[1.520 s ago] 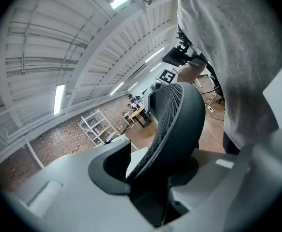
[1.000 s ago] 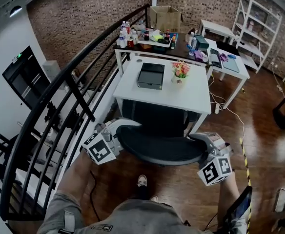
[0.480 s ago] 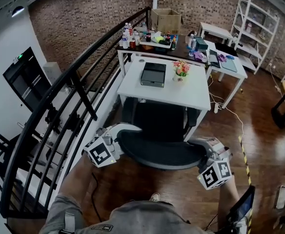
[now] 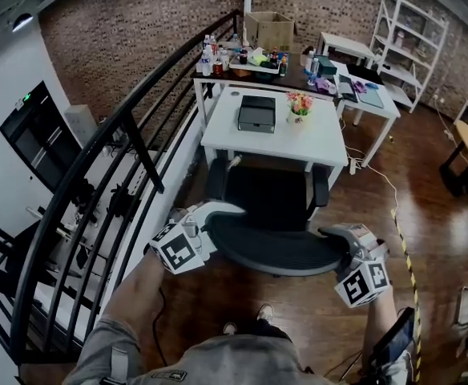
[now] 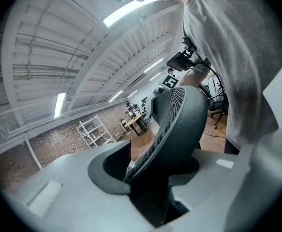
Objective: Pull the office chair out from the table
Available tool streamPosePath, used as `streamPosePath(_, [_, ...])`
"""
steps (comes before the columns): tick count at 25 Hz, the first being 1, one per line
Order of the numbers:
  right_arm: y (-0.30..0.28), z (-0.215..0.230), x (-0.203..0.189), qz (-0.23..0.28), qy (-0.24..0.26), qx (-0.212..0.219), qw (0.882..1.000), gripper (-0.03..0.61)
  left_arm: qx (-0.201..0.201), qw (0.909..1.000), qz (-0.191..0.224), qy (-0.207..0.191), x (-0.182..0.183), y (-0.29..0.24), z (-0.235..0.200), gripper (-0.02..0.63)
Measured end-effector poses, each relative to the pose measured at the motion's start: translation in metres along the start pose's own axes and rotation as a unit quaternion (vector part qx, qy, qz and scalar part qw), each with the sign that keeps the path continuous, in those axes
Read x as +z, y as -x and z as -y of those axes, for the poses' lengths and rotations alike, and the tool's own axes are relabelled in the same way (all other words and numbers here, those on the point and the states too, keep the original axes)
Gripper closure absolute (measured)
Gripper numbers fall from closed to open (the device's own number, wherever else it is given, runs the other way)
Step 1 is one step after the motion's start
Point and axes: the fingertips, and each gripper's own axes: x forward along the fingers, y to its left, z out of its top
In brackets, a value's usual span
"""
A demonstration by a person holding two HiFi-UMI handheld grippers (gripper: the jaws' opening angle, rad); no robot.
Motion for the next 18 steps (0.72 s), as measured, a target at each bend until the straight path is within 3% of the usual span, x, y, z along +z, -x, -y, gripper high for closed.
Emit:
streamPosePath(12, [0.042, -0.049, 0.043, -0.008, -0.016, -0.001, 1.0, 0.477, -0.012, 0.9997, 0.021, 0.008, 0.045, 0.035, 0.051, 0.465])
streamPosePath(18, [0.066, -0.074, 0.051, -0.002, -0.017, -0.004, 1.0, 0.477, -0.008, 0.9998, 0.01, 0.016, 0.062, 0.042, 0.08, 0.465])
